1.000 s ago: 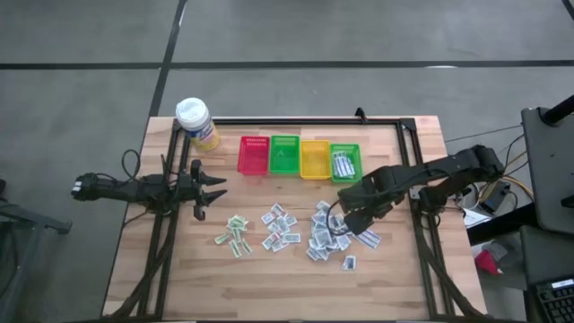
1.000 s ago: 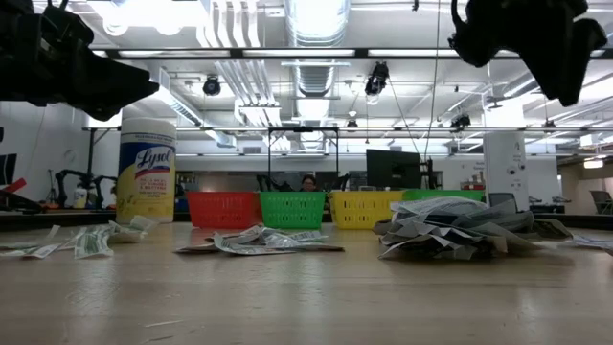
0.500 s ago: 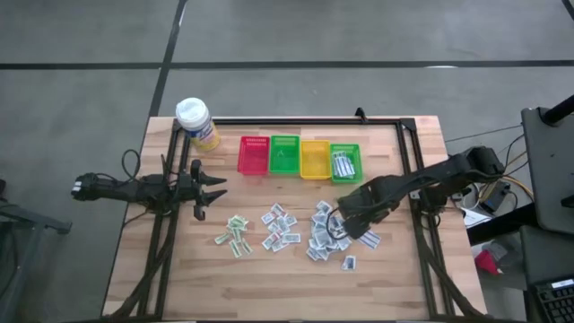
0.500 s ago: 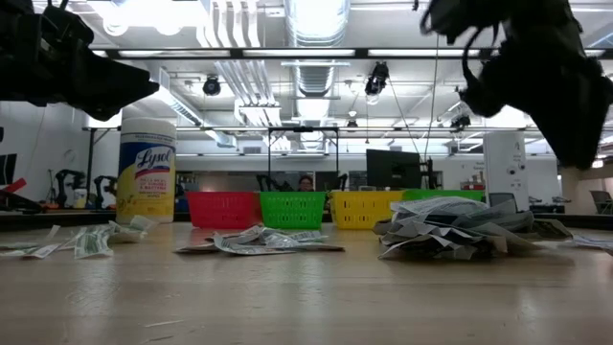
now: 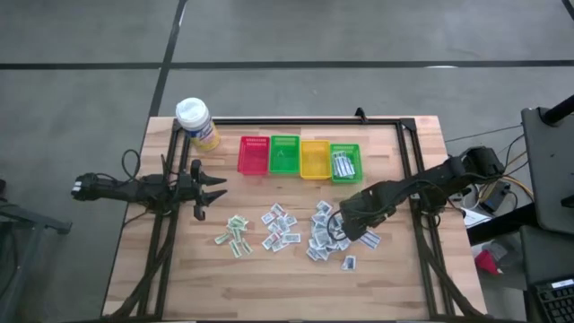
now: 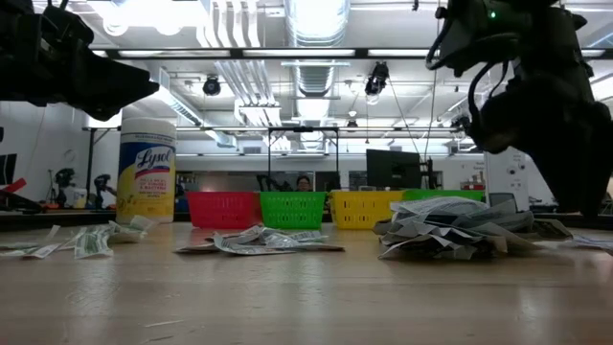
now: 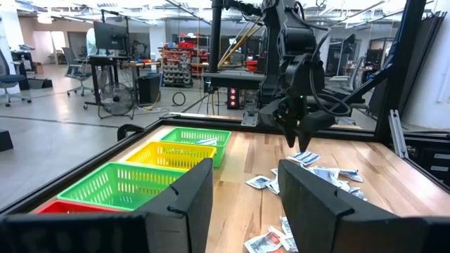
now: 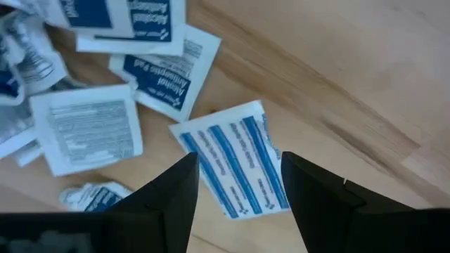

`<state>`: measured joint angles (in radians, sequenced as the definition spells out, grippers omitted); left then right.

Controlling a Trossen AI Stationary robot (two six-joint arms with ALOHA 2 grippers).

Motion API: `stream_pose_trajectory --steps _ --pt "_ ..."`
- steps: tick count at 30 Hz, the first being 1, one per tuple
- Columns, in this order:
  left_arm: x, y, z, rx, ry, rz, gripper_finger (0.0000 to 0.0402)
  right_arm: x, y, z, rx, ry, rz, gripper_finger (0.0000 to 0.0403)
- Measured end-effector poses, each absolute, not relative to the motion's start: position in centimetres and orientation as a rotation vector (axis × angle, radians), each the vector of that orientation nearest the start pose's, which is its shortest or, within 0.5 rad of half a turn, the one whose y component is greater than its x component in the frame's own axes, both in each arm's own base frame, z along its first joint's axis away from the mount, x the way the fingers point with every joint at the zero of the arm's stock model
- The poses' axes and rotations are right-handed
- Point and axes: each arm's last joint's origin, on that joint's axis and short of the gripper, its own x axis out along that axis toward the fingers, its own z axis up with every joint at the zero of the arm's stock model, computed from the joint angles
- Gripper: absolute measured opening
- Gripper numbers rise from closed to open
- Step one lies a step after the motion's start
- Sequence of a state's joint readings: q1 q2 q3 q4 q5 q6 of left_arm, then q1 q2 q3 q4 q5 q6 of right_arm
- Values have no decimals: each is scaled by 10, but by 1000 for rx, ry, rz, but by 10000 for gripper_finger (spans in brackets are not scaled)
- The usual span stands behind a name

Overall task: Pick & Place First Aid Supplies
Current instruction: Put the blue bandage into the right green bin

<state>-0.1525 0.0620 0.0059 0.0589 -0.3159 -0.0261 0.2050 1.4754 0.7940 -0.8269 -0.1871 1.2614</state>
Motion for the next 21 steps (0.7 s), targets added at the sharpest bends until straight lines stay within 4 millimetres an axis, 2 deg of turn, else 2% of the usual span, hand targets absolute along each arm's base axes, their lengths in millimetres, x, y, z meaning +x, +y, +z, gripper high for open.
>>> stream_pose_trajectory --steps 14,21 --pt "100 -6 166 -27 -5 163 158 221 50 158 938 1465 -722 201" --pt "100 -6 166 -27 -5 163 158 227 51 143 916 1501 -747 201"
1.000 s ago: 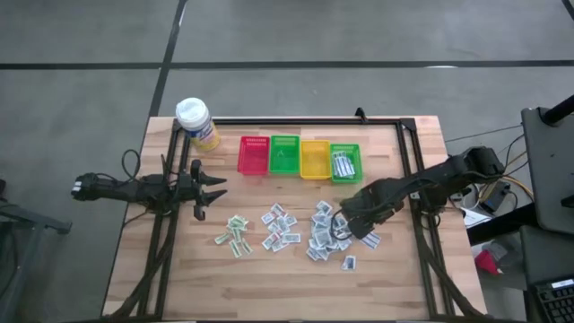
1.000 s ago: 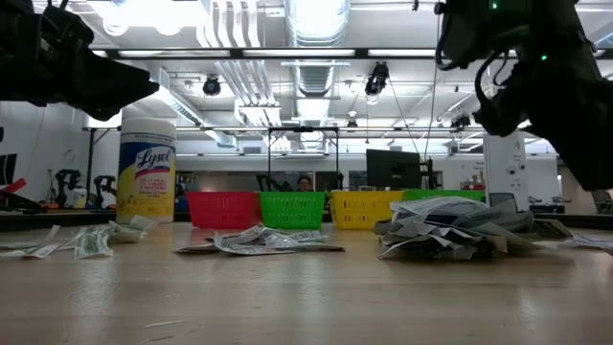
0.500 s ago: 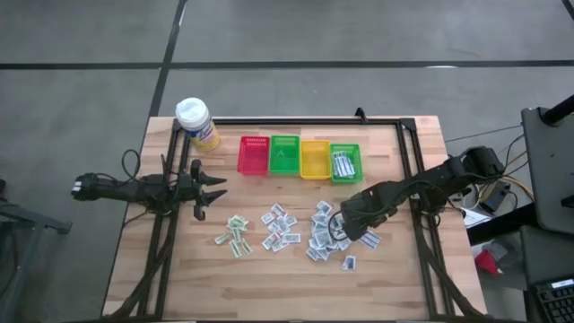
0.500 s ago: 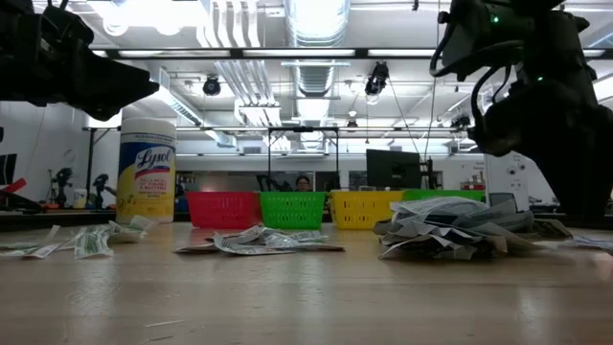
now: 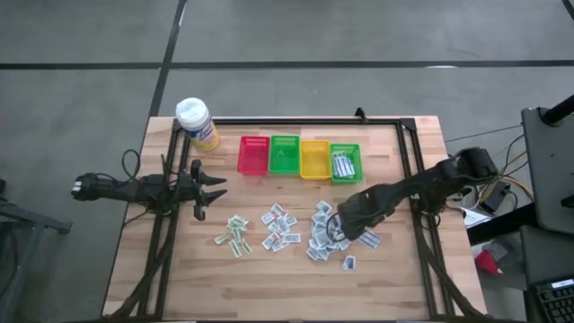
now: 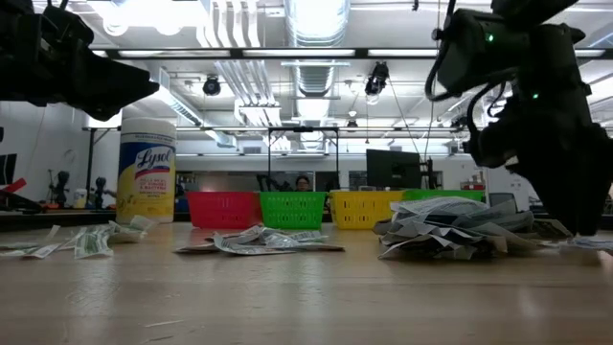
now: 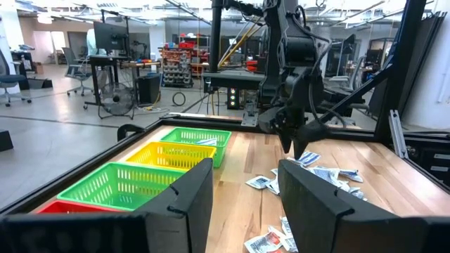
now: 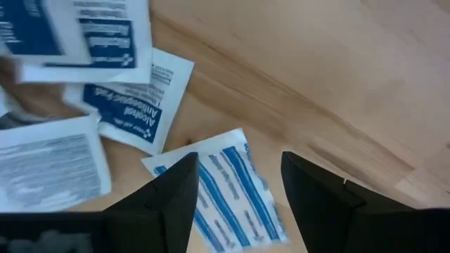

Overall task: Pick & Place First Aid Supplies
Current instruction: Put the blue bandage into the right green bin

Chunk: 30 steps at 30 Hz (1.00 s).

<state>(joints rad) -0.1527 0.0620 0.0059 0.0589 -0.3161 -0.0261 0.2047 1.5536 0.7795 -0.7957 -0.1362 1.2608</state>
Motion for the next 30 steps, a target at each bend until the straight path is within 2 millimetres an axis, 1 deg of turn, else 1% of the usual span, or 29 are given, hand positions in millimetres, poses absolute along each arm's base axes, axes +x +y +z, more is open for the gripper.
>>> stream_pose_trajectory --steps 6,11,20,30 --pt "100 -6 166 -29 -2 164 158 230 52 131 882 1565 -750 201" --pt "100 -6 166 -32 0 163 158 229 52 133 877 1571 -728 193" --pt "100 -6 166 -33 -1 163 158 228 52 132 875 1579 -735 148" --pt "100 -6 166 -33 0 163 158 227 52 133 896 1580 -746 87"
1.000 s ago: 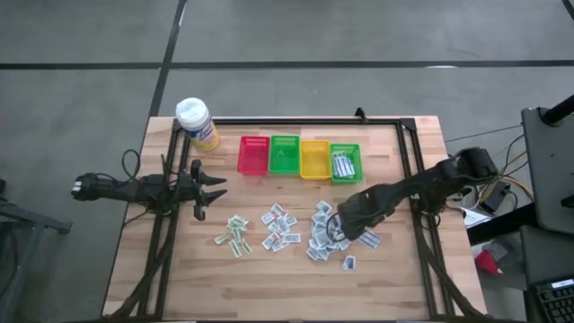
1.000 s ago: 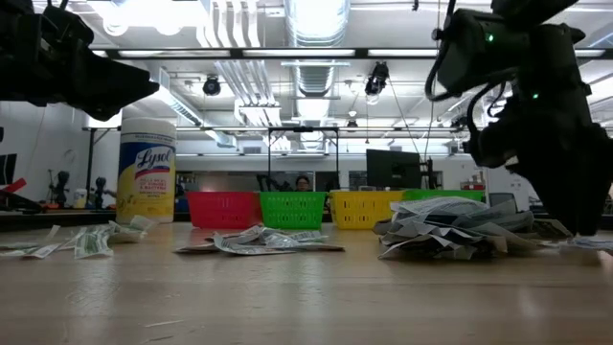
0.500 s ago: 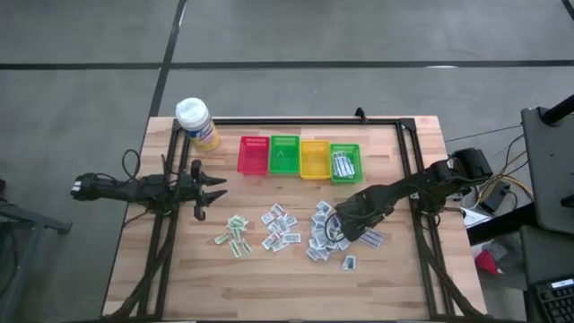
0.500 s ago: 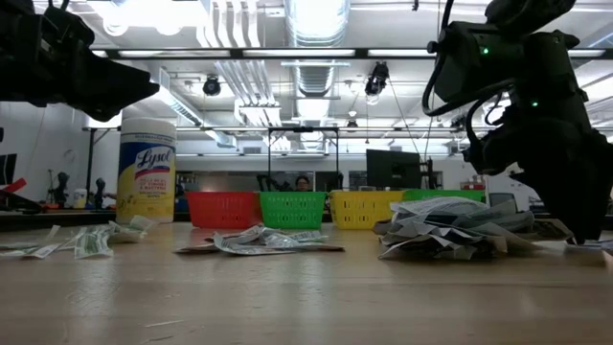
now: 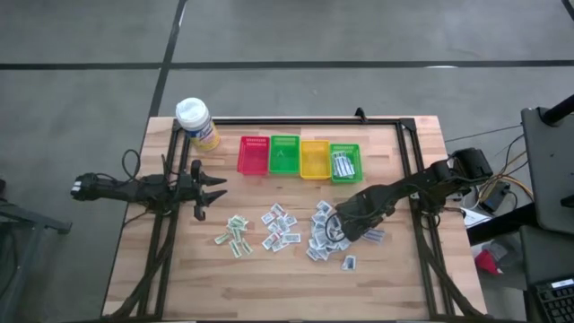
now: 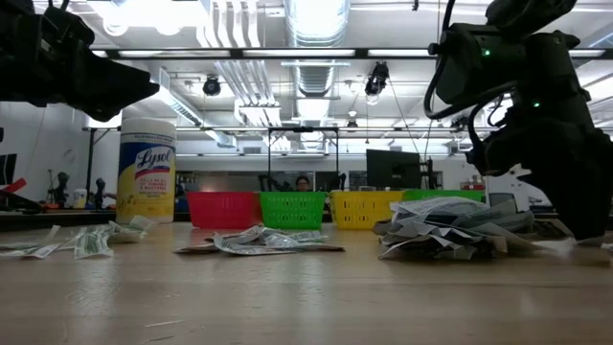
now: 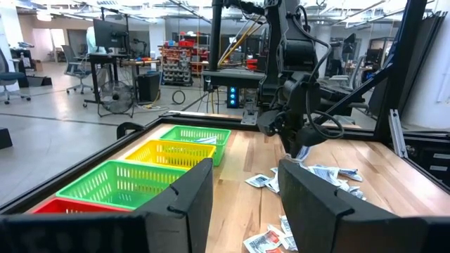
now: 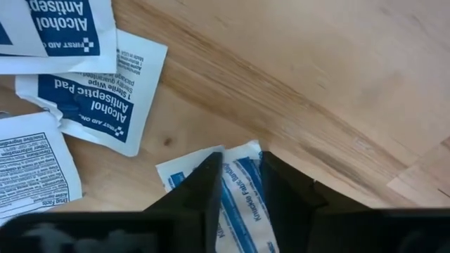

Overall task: Pick & Place First Aid Supplies
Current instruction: Put the blue bandage into the right green bin

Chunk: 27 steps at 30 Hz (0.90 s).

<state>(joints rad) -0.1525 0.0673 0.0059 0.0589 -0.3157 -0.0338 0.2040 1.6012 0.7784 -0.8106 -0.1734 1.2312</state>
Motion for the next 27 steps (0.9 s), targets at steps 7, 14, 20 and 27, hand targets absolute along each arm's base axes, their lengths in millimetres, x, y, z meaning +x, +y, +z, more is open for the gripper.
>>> stream_pose_trajectory --steps 7,14,20,27 --pt "100 -6 166 -33 0 163 158 226 52 133 900 1580 -754 45" --pt "100 -6 166 -33 0 163 158 224 51 135 900 1582 -772 11" --pt "100 -6 166 -33 0 163 158 223 52 143 918 1555 -751 8" --pt "100 -6 166 -33 0 163 158 217 50 163 970 1483 -745 8"
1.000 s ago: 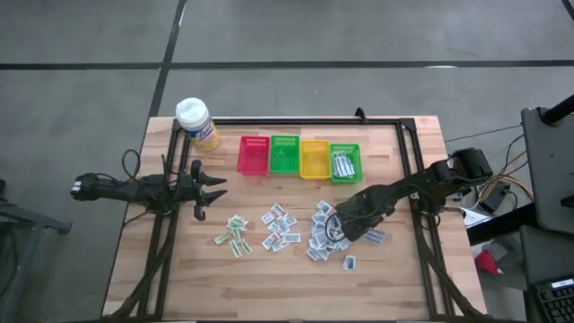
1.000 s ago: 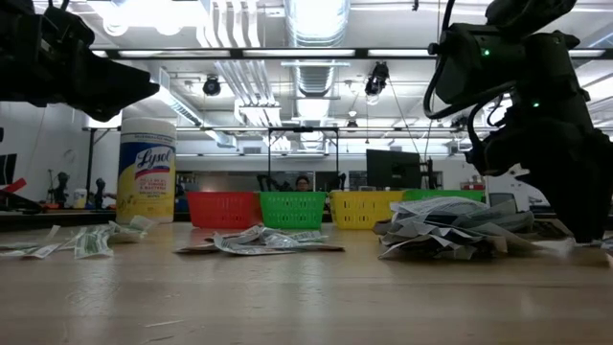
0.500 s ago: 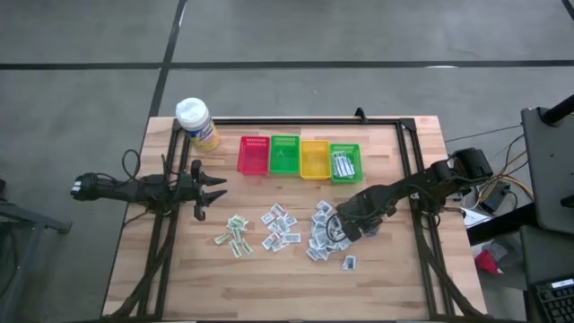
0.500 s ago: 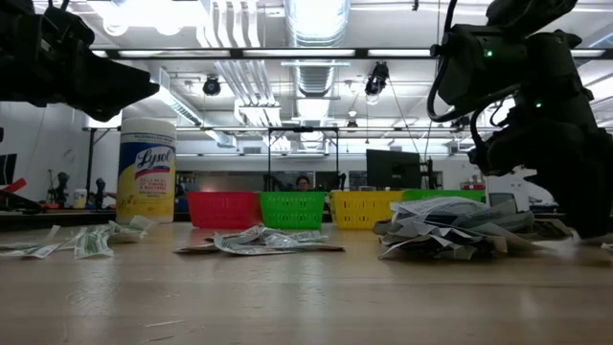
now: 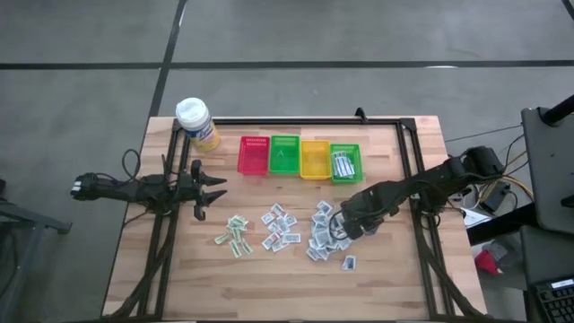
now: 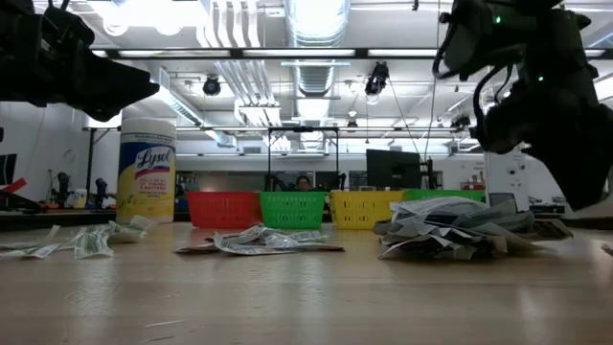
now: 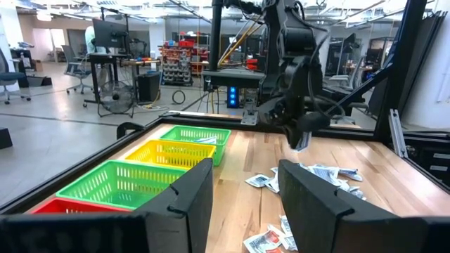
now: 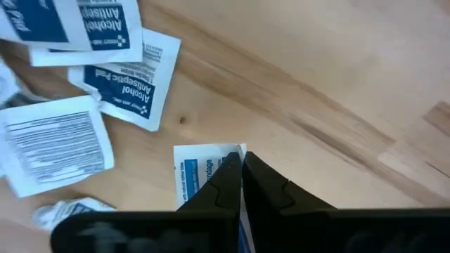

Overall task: Pick & Place First Aid Supplies
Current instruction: Put the blue bandage into the right green bin

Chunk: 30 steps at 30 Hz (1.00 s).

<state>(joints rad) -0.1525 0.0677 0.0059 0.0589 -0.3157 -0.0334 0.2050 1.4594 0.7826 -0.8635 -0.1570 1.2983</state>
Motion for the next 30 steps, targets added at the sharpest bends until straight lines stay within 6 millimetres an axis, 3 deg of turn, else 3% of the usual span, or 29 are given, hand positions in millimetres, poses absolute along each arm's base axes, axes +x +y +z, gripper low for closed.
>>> stream_pose_trajectory --steps 15,21,30 --pt "101 -6 166 -29 3 163 158 187 43 241 1031 1099 -335 8" --pt "101 -6 166 -28 4 163 158 179 41 275 938 810 -94 8" --pt "101 -6 165 -26 12 163 158 169 35 311 752 454 42 8"
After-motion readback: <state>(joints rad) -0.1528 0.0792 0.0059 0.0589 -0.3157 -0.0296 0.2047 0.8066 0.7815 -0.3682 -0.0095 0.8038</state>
